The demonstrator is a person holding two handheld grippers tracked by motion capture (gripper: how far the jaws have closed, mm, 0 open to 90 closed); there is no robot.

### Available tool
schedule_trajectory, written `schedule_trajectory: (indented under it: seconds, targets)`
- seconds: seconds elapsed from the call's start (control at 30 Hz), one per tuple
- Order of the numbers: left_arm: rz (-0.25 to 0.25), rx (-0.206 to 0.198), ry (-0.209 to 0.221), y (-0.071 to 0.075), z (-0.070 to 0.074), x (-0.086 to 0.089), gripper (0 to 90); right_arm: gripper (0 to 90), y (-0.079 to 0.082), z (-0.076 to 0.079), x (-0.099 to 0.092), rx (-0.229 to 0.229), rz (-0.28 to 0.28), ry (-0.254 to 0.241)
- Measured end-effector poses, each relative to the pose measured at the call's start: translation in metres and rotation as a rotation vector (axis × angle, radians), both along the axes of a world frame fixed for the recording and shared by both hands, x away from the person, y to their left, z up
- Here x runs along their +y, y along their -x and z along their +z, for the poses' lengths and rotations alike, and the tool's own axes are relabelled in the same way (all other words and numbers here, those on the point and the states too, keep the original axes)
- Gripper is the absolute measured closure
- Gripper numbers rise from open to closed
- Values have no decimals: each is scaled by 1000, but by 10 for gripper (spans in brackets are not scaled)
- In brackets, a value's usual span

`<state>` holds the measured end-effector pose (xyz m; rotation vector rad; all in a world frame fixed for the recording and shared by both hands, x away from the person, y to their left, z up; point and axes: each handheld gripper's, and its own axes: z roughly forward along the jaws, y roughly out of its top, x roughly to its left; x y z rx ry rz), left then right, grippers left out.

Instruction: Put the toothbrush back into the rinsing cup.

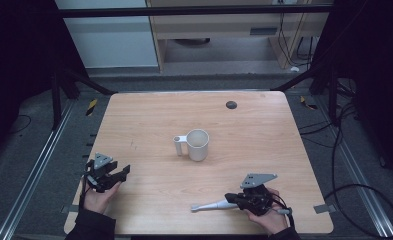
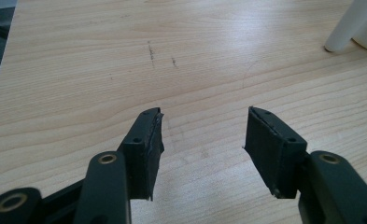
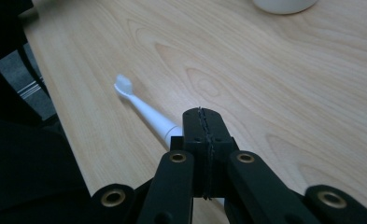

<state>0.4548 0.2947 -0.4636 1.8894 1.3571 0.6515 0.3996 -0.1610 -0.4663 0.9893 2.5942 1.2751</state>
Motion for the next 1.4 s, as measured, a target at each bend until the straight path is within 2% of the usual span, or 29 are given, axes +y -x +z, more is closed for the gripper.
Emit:
schedule_trajectory:
  seconds: [0.17,0.37,0.53,1.0,1.4]
  targets:
    - [-2,1,-4,0,0,0,448,900,1,-5,5,10,27,11]
    - [-3,6,-7,0,-1,0,448,900,1,-10,11,45,54,21]
    - [-3,8,-8,-1,-1,0,448,900,0,-12,14,50,71,29]
    - [-2,7,-8,-1,-1,0,448,900,-5,-18,17,54,61,59]
    - [0,6,-5,-1,-1,0,449,900,-9,-19,17,49,35,58]
